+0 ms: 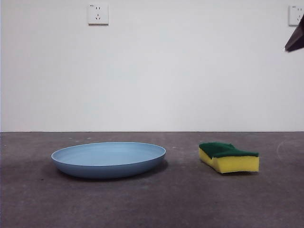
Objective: Pick up the plate,pick up the cloth,clean the plate with the cloth
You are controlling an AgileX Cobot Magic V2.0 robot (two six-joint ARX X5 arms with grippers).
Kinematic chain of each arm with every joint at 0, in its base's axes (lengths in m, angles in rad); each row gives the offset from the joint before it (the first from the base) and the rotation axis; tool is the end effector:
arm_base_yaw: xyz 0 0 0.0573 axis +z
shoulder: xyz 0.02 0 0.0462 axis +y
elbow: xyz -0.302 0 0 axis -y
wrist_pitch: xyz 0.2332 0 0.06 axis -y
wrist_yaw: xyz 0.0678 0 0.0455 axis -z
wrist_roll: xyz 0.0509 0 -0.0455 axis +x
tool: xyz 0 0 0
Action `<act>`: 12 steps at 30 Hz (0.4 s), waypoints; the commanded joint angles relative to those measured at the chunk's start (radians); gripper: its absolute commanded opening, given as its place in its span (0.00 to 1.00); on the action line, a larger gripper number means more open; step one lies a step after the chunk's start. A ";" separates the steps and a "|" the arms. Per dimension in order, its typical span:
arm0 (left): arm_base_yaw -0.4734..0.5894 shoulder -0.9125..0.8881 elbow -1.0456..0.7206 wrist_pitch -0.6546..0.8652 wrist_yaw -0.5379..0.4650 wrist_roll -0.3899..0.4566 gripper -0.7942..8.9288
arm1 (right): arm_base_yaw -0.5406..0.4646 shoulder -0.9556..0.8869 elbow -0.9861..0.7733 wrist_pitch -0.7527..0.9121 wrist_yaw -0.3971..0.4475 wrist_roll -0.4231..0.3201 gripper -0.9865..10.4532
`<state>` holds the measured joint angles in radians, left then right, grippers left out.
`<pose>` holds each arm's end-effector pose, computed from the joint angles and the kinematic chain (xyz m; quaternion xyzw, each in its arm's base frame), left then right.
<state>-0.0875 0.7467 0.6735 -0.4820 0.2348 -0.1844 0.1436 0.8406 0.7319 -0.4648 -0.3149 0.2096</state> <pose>0.1334 -0.0236 0.2896 -0.1075 0.2864 -0.1285 0.9434 0.1507 0.0377 0.2998 0.1218 0.3031 0.1873 0.9264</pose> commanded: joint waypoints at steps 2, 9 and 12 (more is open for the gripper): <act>0.002 0.124 0.051 -0.036 0.133 0.119 0.08 | 0.002 0.134 0.110 -0.143 -0.003 -0.140 0.09; -0.005 0.303 0.072 -0.033 0.212 0.130 0.14 | 0.002 0.278 0.213 -0.243 -0.001 -0.176 0.21; -0.012 0.373 0.072 0.005 0.209 0.098 0.32 | 0.002 0.280 0.214 -0.210 -0.001 -0.177 0.40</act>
<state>-0.0963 1.1126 0.7479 -0.4824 0.4404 -0.0772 0.1436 1.1198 0.9409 -0.6807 -0.3145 0.0433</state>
